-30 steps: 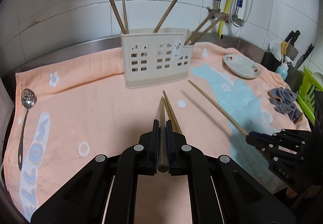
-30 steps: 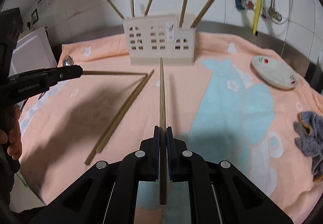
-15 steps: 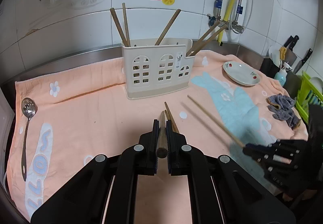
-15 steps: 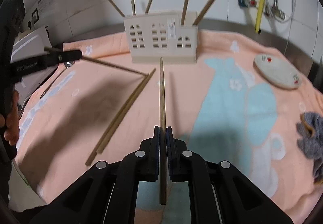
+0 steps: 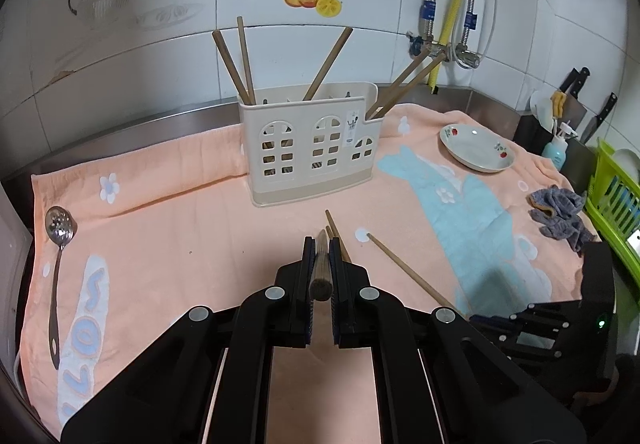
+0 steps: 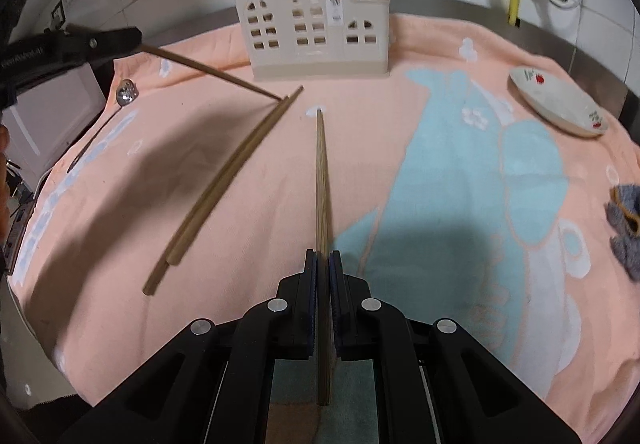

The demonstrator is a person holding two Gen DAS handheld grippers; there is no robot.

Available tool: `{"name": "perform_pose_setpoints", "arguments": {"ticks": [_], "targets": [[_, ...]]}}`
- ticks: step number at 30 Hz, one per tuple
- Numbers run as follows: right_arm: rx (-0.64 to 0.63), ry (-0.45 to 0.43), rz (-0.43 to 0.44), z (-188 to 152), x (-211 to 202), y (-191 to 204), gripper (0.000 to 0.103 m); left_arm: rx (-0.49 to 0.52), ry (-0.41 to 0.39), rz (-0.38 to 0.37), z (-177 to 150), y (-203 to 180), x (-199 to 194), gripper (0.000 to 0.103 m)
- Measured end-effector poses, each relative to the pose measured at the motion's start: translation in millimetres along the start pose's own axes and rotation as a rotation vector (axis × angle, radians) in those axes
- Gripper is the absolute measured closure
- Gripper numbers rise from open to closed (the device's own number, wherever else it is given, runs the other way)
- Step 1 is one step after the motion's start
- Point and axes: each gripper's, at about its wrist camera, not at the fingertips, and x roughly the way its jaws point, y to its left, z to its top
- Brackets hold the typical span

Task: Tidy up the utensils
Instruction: 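Raise both held chopsticks upright over the white holder and lower them in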

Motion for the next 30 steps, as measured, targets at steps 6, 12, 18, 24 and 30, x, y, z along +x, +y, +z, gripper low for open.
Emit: {"name": "perform_pose_setpoints", "arguments": {"ticks": [6, 12, 18, 24, 30], "targets": [[-0.004, -0.008, -0.007, -4, -1, 1, 0.096, 0.003, 0.007, 0.0, 0, -1, 2, 0.097], [-0.017, -0.008, -0.009, -10, -5, 4, 0.091, 0.003, 0.009, 0.0, 0, 0, 3, 0.097], [-0.034, -0.016, -0.031, -15, -8, 5, 0.097, 0.003, 0.009, -0.001, 0, 0, 3, 0.097], [-0.044, -0.075, -0.03, -3, -28, 4, 0.097, 0.005, 0.0, 0.0, 2, 2, 1, 0.097], [-0.064, -0.209, -0.03, 32, -64, 5, 0.097, -0.001, -0.022, -0.008, 11, 7, -6, 0.097]]}}
